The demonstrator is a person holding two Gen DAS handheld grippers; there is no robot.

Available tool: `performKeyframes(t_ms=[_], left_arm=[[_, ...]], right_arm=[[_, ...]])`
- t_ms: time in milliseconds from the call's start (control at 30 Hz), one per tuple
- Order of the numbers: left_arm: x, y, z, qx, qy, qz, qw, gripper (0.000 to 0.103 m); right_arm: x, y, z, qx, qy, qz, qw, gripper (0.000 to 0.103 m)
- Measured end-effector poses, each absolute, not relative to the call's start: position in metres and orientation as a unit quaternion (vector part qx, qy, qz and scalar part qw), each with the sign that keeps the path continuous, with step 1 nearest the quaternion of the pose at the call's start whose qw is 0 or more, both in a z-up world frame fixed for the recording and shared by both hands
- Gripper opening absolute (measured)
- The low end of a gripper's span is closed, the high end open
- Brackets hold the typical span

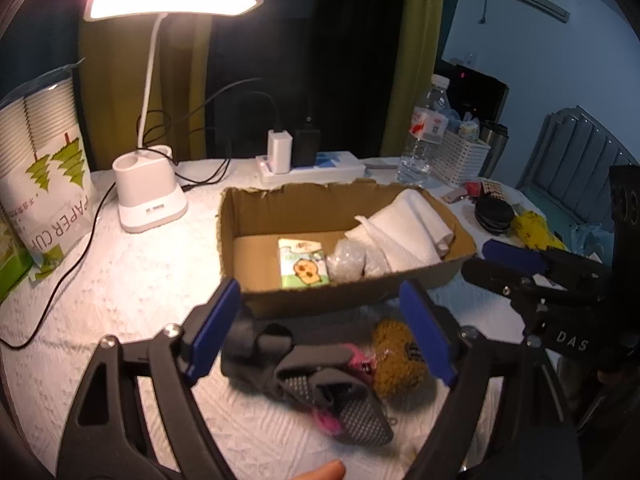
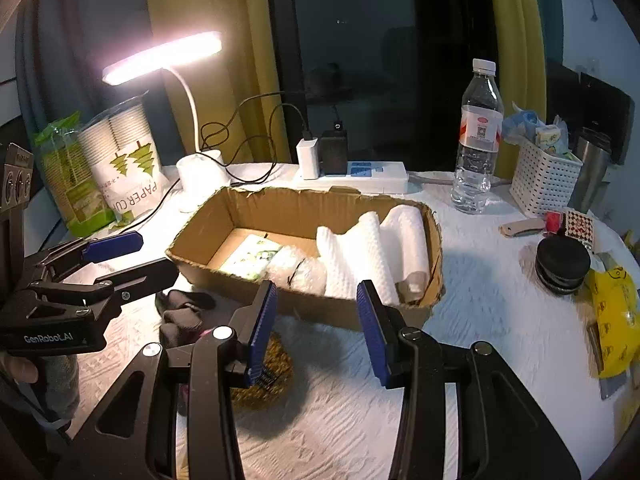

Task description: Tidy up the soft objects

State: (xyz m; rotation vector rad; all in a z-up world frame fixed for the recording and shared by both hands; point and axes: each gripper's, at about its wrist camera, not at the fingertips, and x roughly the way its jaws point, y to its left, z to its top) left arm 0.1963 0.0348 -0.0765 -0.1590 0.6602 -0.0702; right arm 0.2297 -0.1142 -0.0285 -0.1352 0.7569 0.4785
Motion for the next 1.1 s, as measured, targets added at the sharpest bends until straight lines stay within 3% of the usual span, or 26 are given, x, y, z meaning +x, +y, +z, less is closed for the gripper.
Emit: performKeyframes(t_ms=[1100], left_arm=[[0.109,0.026,-0.093,-0.084,0.317,-0.044,0.944,0.083]], right_arm=[[0.134,-0.110,-0.046,-0.073,0.374,0.233,0.895,0.045]])
